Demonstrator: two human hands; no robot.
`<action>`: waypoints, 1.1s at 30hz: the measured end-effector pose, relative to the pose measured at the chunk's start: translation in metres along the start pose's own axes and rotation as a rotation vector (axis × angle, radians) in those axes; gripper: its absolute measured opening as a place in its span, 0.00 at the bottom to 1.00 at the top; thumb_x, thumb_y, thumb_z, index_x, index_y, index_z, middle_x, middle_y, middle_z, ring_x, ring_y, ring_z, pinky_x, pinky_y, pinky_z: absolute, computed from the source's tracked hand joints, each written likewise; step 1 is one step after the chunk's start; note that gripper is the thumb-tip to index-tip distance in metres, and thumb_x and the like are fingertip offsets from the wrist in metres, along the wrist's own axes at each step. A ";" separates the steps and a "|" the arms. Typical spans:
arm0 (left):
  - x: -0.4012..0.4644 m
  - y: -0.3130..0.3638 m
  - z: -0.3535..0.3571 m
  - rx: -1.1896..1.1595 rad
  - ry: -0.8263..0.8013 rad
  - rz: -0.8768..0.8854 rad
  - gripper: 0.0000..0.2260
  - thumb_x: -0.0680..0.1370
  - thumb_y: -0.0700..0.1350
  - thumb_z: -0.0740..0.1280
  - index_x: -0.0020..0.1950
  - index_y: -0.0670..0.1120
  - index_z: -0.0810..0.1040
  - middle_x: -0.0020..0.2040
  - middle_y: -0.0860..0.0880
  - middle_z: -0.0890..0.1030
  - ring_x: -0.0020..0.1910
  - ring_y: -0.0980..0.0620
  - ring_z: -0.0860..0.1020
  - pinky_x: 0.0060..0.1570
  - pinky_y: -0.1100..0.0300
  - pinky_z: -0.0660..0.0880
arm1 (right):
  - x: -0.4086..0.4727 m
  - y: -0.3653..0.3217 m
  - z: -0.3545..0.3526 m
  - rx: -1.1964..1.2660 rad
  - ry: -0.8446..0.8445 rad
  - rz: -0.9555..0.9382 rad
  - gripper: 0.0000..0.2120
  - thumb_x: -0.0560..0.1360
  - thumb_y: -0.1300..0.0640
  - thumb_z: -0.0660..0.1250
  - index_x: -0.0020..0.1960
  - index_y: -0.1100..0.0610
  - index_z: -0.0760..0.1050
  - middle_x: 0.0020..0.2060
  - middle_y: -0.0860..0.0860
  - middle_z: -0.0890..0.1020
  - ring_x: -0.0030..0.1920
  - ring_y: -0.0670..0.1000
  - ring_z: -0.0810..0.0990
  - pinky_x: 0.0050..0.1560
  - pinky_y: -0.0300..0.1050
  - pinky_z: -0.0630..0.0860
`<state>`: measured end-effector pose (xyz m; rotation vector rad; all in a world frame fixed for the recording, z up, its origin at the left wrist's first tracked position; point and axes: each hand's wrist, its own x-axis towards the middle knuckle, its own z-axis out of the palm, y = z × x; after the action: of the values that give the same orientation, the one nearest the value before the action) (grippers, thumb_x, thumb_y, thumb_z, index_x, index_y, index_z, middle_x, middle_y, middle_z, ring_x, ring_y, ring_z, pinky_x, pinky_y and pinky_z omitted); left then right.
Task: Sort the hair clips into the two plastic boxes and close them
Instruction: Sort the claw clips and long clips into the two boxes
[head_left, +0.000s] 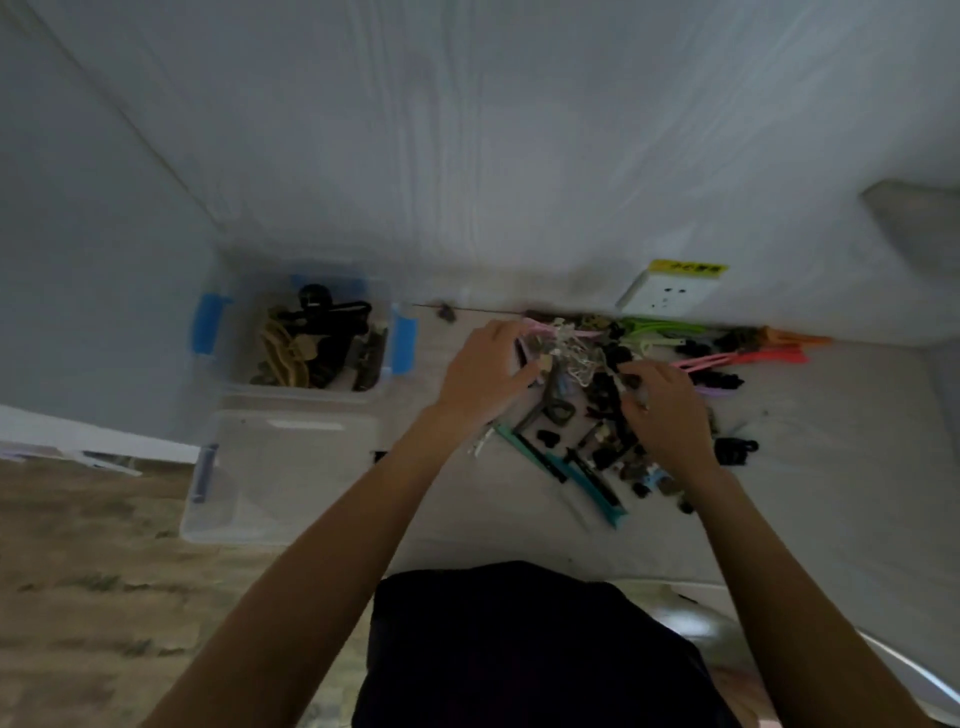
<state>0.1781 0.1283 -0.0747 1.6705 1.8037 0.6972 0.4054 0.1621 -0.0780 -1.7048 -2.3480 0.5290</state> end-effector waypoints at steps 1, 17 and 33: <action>0.009 0.004 0.011 0.051 -0.033 0.021 0.18 0.77 0.49 0.64 0.66 0.49 0.69 0.64 0.47 0.72 0.64 0.47 0.69 0.62 0.56 0.66 | 0.001 0.010 0.000 -0.002 -0.020 0.024 0.15 0.74 0.62 0.65 0.60 0.60 0.73 0.57 0.60 0.77 0.59 0.62 0.73 0.59 0.56 0.70; 0.045 0.011 0.058 0.181 0.081 0.009 0.10 0.78 0.48 0.63 0.56 0.47 0.80 0.59 0.46 0.76 0.56 0.46 0.73 0.53 0.60 0.67 | -0.009 0.055 0.025 -0.047 -0.111 0.067 0.23 0.73 0.52 0.62 0.67 0.56 0.69 0.68 0.60 0.69 0.71 0.63 0.62 0.66 0.65 0.64; -0.037 -0.035 0.024 -0.022 0.148 -0.364 0.16 0.73 0.40 0.70 0.60 0.43 0.76 0.59 0.41 0.74 0.54 0.44 0.76 0.55 0.60 0.71 | -0.016 -0.020 0.041 -0.026 -0.318 -0.292 0.19 0.74 0.59 0.65 0.64 0.55 0.70 0.58 0.59 0.75 0.59 0.61 0.72 0.57 0.54 0.71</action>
<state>0.1732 0.0882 -0.1141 1.2532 2.1213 0.6879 0.3782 0.1345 -0.1068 -1.3311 -2.7713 0.7638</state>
